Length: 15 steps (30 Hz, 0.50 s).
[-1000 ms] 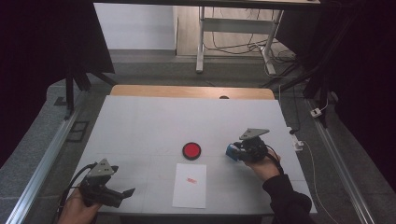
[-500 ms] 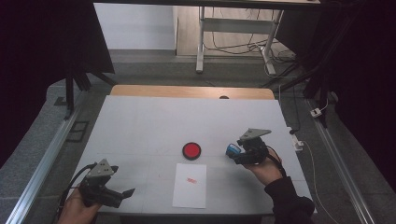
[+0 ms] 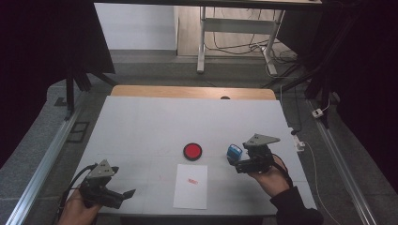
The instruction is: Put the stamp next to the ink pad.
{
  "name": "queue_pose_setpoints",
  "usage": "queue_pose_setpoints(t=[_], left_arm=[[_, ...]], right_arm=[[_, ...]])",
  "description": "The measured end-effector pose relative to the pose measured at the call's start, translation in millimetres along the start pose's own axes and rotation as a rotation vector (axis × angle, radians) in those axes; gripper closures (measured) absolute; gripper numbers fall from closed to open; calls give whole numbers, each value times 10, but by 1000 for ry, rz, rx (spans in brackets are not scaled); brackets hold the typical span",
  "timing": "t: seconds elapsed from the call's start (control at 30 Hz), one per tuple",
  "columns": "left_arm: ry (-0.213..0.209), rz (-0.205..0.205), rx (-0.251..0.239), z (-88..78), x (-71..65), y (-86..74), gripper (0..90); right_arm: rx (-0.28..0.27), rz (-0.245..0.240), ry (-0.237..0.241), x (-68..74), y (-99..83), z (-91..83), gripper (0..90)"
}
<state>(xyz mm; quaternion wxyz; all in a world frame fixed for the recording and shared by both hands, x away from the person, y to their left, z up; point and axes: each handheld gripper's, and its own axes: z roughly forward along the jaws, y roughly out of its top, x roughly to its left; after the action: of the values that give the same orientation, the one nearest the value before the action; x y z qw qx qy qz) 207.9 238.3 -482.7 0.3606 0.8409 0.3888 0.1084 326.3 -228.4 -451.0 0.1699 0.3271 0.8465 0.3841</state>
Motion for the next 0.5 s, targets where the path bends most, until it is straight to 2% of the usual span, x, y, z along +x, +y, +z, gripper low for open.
queue_pose_setpoints(t=[0.37,0.5], left_arm=[[2,-4,-1,1,3,-1,0],[2,-7,-1,1,5,-2,0]], right_arm=[[-8,57,-1,55,-131,-227,55],[-17,61,-12,69,-190,-301,26]])
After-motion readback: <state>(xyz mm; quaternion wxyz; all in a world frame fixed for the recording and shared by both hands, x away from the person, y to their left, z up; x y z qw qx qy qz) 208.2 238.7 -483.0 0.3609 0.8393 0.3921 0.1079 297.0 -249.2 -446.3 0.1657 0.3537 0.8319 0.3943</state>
